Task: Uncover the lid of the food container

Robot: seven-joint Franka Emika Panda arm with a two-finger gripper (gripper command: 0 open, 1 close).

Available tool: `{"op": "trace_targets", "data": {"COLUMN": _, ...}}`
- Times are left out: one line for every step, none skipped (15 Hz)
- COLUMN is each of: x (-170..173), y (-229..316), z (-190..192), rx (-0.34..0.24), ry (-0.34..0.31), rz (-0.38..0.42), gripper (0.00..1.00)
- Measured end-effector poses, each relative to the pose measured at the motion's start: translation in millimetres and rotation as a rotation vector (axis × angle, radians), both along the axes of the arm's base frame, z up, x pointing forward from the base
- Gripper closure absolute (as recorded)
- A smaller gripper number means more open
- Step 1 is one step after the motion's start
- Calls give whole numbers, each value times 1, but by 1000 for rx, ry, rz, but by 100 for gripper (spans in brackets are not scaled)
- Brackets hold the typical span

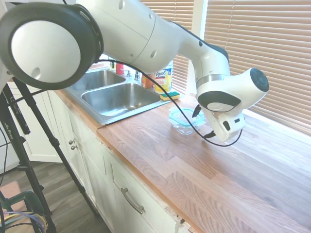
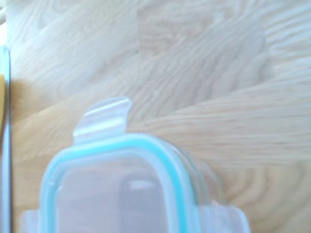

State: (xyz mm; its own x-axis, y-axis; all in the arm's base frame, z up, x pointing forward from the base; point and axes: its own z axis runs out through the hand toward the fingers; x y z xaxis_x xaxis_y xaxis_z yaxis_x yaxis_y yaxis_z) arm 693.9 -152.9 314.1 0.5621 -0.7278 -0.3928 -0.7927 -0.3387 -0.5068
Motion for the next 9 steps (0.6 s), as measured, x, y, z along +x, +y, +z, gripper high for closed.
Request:
{"op": "trace_targets", "data": {"x": 1, "y": 0, "z": -2, "rx": 19, "ry": -3, "rz": 1, "gripper": 0}}
{"op": "trace_targets", "data": {"x": 1, "y": -1, "z": -3, "rx": 42, "ry": -6, "rz": 2, "gripper": 0}}
{"op": "trace_targets", "data": {"x": 0, "y": -3, "z": -3, "rx": 63, "ry": -8, "rz": 4, "gripper": 0}}
{"op": "trace_targets", "data": {"x": -1, "y": -7, "z": -3, "rx": 83, "ry": -7, "rz": 1, "gripper": 0}}
{"op": "trace_targets", "data": {"x": -3, "y": -11, "z": -3, "rx": 101, "ry": -5, "rz": 0, "gripper": 0}}
{"op": "trace_targets", "data": {"x": -5, "y": -14, "z": -3, "rx": 116, "ry": 0, "rz": 2, "gripper": 0}}
{"op": "trace_targets", "data": {"x": -8, "y": -17, "z": -5, "rx": 133, "ry": 8, "rz": 9, "gripper": 0}}
{"op": "trace_targets", "data": {"x": -10, "y": -18, "z": -7, "rx": 147, "ry": 16, "rz": 17, "gripper": 0}}
{"op": "trace_targets", "data": {"x": -11, "y": -19, "z": -10, "rx": 157, "ry": 24, "rz": 27, "gripper": 100}}
